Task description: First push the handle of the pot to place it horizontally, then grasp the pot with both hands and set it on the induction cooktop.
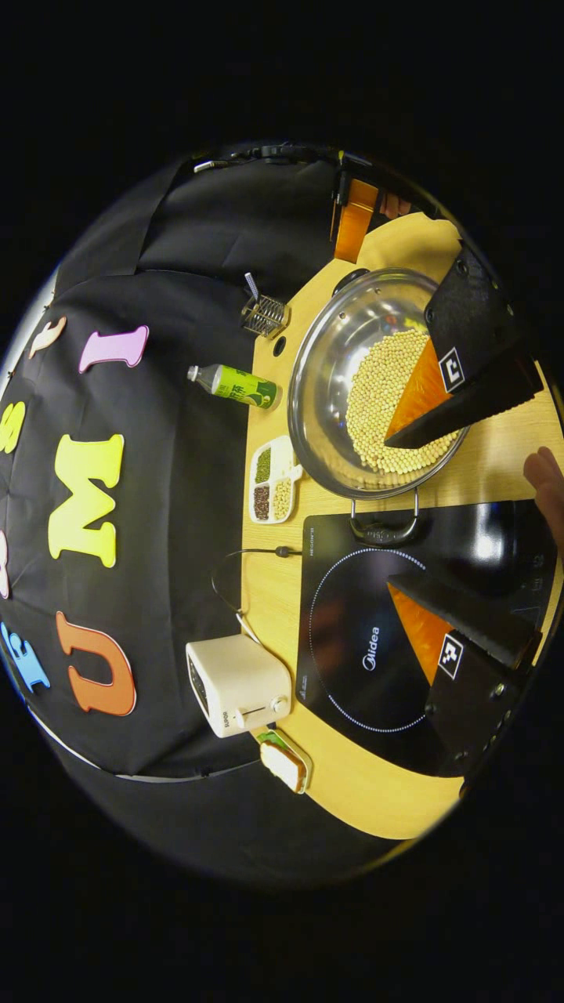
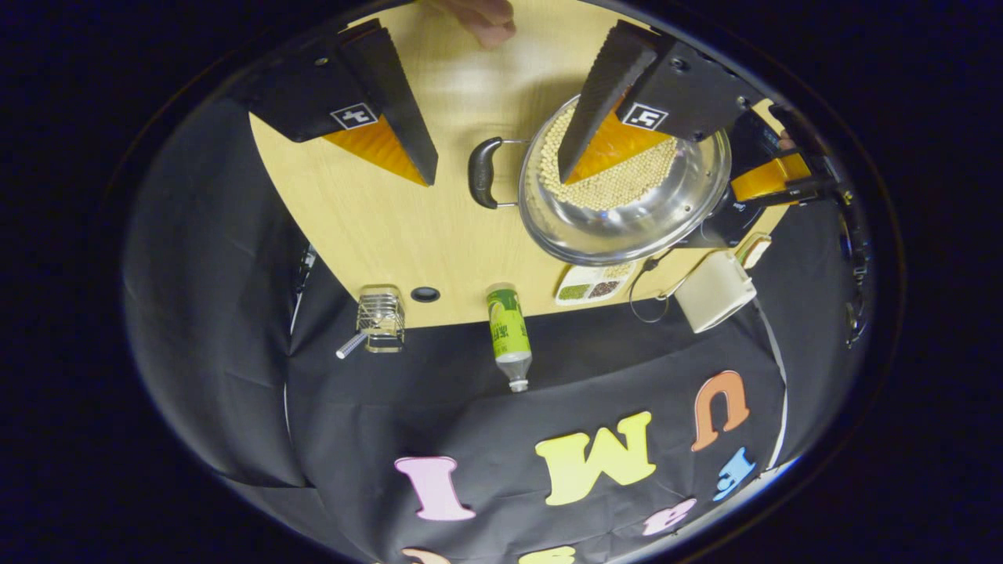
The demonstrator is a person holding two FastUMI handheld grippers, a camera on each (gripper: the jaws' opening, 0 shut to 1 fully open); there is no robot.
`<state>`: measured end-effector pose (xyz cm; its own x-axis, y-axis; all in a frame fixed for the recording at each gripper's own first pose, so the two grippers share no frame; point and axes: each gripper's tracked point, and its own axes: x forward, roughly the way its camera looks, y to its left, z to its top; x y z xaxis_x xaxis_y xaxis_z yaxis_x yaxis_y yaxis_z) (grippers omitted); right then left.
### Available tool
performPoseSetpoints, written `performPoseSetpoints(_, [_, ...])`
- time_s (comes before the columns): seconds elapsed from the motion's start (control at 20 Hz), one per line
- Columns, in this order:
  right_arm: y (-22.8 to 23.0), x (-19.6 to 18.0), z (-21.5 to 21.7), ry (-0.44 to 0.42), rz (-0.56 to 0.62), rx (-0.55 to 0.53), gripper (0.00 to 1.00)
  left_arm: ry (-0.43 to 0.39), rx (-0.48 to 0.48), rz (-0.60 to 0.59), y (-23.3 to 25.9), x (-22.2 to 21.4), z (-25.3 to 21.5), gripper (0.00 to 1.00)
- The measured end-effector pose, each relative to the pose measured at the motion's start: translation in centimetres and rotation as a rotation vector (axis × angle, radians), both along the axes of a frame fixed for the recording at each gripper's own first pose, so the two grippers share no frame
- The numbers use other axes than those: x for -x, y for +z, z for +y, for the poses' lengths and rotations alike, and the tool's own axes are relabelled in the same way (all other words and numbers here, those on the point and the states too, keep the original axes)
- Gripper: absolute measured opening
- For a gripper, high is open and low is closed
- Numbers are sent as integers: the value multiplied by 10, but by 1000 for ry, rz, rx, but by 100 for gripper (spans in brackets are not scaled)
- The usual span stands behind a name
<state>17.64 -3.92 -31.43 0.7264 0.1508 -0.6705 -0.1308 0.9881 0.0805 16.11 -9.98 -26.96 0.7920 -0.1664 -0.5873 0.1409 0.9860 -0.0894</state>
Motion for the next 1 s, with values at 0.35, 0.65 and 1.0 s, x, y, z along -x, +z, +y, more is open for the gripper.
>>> performPoseSetpoints(0.35, [-34,-21,5,5,53,4,96,20,17,66,-23,-26,-5,96])
performPoseSetpoints(0.65, [-52,-36,15,16,69,-15,95,13,14,122,-34,-38,-6,93])
performPoseSetpoints(1.0, [-66,-41,25,30,106,-37,87,31,-1,149,-36,-39,1,72])
